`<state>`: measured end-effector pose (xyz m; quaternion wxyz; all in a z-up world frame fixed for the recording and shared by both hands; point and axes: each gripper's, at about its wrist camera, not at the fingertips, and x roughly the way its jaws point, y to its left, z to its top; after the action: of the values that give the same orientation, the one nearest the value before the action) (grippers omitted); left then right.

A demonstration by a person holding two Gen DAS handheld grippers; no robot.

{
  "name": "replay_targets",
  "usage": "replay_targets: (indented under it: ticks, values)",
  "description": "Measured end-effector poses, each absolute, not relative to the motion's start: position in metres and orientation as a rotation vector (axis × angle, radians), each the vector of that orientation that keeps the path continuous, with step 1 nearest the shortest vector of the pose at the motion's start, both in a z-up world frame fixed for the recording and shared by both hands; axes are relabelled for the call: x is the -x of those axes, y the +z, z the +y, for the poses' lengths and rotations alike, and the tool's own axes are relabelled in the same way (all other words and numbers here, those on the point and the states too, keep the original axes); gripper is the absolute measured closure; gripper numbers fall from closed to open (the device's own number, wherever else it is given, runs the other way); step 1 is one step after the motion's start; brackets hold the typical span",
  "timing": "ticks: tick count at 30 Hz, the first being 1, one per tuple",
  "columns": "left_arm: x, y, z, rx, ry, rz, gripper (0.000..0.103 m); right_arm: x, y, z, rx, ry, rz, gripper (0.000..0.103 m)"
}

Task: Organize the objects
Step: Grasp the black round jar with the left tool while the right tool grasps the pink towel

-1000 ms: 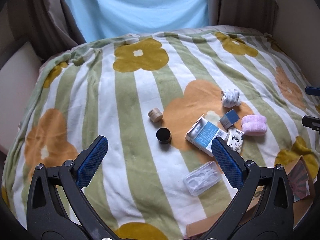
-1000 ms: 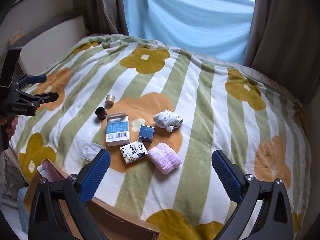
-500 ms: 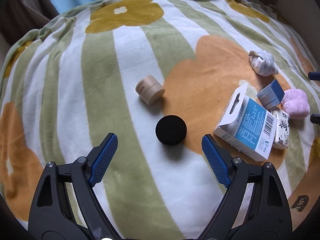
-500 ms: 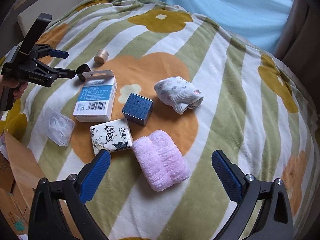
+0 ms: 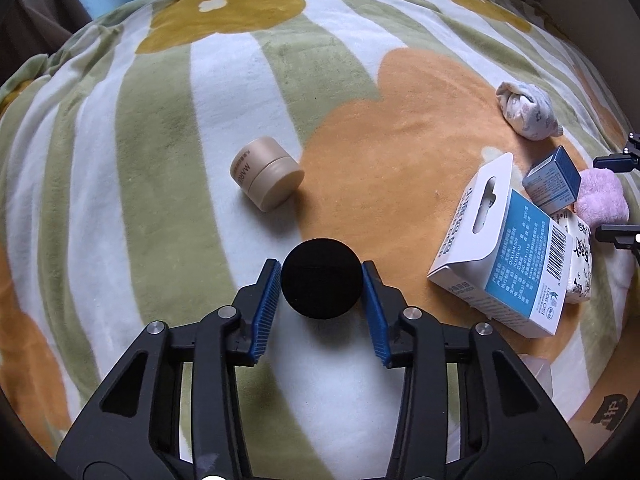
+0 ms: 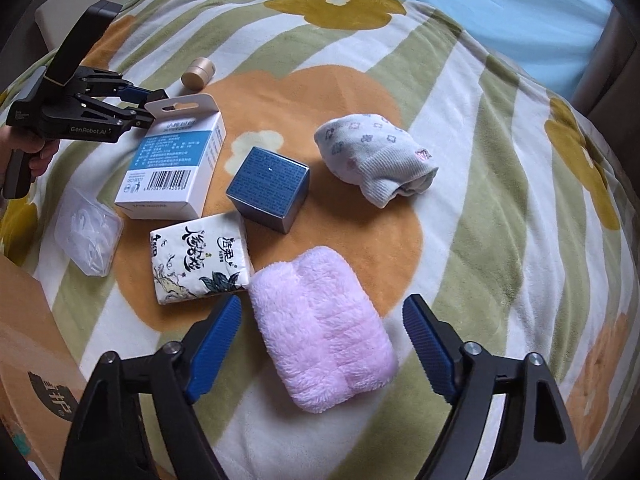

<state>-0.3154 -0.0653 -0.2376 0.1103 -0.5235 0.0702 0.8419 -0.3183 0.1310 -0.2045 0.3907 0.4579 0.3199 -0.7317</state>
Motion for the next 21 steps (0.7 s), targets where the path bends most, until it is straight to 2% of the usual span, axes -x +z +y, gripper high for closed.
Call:
replay_targets:
  ticks: [2,13,21]
  values:
    - [0.315,-0.236,-0.064,1.535,2.48,0.218,0.07,0.32,-0.208,0.131,-1.187,-1.851,0.809,0.046]
    - [0.307,-0.211,-0.065,1.495,2.502,0.18,0.07,0.318,-0.193,0.136,-1.193,-1.887,0.749,0.058]
    - [0.272,-0.145,-0.054,1.387,2.543,0.197,0.07,0.311,-0.149,0.148,-1.161,-1.927,0.647,0.059]
